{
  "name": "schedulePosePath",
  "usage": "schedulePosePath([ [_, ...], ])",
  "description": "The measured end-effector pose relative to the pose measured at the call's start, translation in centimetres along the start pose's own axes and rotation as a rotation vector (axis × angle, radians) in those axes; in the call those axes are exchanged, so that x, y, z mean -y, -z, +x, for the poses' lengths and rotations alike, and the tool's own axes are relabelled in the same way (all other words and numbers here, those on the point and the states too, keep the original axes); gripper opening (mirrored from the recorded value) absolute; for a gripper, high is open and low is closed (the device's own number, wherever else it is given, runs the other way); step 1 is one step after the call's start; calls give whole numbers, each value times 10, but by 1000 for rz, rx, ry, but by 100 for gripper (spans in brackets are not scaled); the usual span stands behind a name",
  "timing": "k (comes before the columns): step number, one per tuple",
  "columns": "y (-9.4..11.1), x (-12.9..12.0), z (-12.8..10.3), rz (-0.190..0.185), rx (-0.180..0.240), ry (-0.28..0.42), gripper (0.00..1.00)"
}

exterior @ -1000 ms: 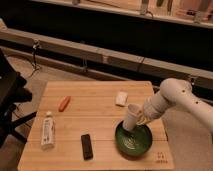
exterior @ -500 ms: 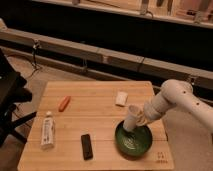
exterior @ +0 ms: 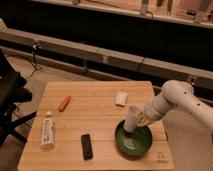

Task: Place the ceramic cup in the ceramic bowl

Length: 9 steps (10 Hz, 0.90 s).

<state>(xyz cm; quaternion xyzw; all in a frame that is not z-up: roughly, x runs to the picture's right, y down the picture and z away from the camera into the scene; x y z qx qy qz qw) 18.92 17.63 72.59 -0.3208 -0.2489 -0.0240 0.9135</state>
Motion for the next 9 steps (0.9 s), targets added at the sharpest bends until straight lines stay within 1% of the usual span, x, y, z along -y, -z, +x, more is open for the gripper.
schedulePosePath([
  [1,0,-1,1,-1,1,-1,24],
  [2,0,-1,2,-1,2,-2,35],
  [4,1,-2,3,-2,4,-4,46],
  [9,2,-3,7,2,10,-10,46],
])
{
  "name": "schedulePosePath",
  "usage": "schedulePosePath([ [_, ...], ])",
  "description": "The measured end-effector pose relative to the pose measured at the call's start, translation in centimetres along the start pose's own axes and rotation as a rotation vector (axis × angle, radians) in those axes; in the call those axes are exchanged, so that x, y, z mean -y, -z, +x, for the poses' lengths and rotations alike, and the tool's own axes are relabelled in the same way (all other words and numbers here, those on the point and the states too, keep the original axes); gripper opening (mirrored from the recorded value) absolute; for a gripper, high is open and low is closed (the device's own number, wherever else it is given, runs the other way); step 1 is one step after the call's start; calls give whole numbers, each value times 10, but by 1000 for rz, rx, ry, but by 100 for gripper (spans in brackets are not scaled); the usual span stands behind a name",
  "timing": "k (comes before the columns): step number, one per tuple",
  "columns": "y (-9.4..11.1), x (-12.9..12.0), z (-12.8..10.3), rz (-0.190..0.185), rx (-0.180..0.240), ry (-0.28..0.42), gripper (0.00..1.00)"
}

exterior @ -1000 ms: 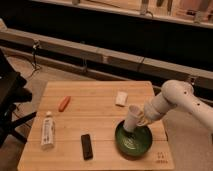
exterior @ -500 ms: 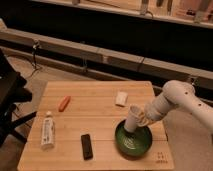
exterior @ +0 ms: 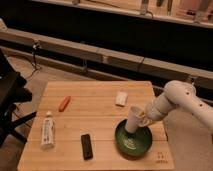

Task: Place the ceramic cup in the ceramic bowl

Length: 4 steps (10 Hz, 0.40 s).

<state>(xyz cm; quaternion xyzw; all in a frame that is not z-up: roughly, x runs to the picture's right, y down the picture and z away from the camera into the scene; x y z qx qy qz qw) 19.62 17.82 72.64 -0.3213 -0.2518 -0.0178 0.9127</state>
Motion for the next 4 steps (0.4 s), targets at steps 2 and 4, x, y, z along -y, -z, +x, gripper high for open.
schedulePosePath([
  [2,1,-1,1,0,2,-2,46],
  [4,1,-1,1,0,5,-3,47],
])
